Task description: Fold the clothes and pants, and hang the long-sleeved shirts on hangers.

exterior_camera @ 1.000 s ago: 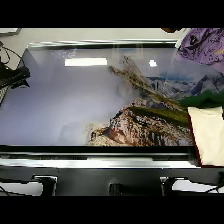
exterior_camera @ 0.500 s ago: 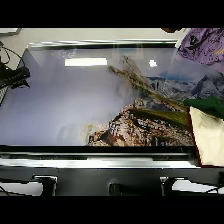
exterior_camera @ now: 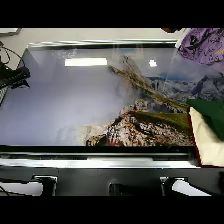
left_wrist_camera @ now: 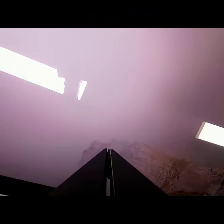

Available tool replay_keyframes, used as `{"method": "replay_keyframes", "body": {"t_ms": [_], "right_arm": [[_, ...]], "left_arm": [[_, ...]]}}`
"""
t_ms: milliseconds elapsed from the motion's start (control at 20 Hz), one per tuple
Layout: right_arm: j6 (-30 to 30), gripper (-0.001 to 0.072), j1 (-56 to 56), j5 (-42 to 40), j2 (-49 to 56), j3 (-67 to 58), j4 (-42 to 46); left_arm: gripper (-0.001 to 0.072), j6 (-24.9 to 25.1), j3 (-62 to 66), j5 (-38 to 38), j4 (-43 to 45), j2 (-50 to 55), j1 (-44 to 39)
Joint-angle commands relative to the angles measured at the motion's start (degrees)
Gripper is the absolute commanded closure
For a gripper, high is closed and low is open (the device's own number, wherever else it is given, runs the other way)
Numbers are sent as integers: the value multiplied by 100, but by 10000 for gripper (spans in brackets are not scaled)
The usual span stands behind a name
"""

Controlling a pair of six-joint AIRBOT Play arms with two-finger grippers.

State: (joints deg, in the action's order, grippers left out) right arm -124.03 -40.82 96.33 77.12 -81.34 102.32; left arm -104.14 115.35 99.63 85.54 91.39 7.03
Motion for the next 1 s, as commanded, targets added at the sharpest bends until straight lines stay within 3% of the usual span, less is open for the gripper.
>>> {"method": "replay_keyframes", "body": {"t_ms": [0,850,900,950], "right_arm": [[-114,687,-4,-387,-422,1152,227],[46,684,-4,-168,-730,2308,844],[44,627,-4,-142,-730,2350,911],[46,493,-4,-101,-730,2374,1012]], "left_arm": [[689,0,-2,-2,2,4,2],[689,0,-2,0,2,4,2],[689,0,-2,0,2,4,2],[689,0,-2,0,2,4,2]]}}
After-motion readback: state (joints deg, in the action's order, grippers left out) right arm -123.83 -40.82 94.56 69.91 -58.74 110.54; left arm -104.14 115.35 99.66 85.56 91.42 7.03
